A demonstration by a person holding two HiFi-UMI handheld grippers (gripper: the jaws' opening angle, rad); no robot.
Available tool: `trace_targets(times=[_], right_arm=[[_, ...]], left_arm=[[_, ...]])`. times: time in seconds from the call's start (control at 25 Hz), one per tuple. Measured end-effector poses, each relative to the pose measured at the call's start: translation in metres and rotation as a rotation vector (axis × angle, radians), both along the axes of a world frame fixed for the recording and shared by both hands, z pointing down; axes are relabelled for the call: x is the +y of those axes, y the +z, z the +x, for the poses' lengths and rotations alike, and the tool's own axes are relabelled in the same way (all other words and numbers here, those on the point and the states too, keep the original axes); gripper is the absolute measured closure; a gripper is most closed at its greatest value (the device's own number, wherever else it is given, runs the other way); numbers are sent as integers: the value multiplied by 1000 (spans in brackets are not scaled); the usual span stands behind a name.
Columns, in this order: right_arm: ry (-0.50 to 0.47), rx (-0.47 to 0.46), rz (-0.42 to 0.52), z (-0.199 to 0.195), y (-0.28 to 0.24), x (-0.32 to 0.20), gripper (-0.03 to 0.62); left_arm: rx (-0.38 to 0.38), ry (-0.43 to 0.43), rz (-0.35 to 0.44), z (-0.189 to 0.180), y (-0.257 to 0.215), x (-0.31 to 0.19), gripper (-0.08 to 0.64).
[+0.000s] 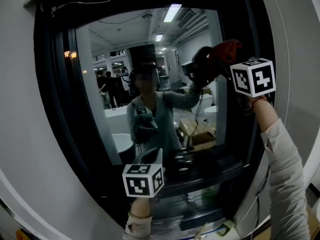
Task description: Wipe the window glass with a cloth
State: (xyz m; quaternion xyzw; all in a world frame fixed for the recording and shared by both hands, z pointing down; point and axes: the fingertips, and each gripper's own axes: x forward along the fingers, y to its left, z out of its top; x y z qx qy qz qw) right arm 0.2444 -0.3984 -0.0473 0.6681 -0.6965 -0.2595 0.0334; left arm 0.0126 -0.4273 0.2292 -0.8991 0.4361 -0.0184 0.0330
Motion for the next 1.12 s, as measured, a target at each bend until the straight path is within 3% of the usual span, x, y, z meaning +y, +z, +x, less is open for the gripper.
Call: trace_targets(times=[0.44, 0.84, 1.12], right_arm=[[-337, -42, 24, -117, 53, 31, 549], [-582, 18, -86, -250, 109, 15, 549], [-659, 31, -180, -314, 139, -10, 549]], left_arm=[[21, -99, -2, -50, 15, 13, 555], [58, -196, -34, -100, 40, 27, 555], [57, -248, -65, -126, 57, 32, 555]])
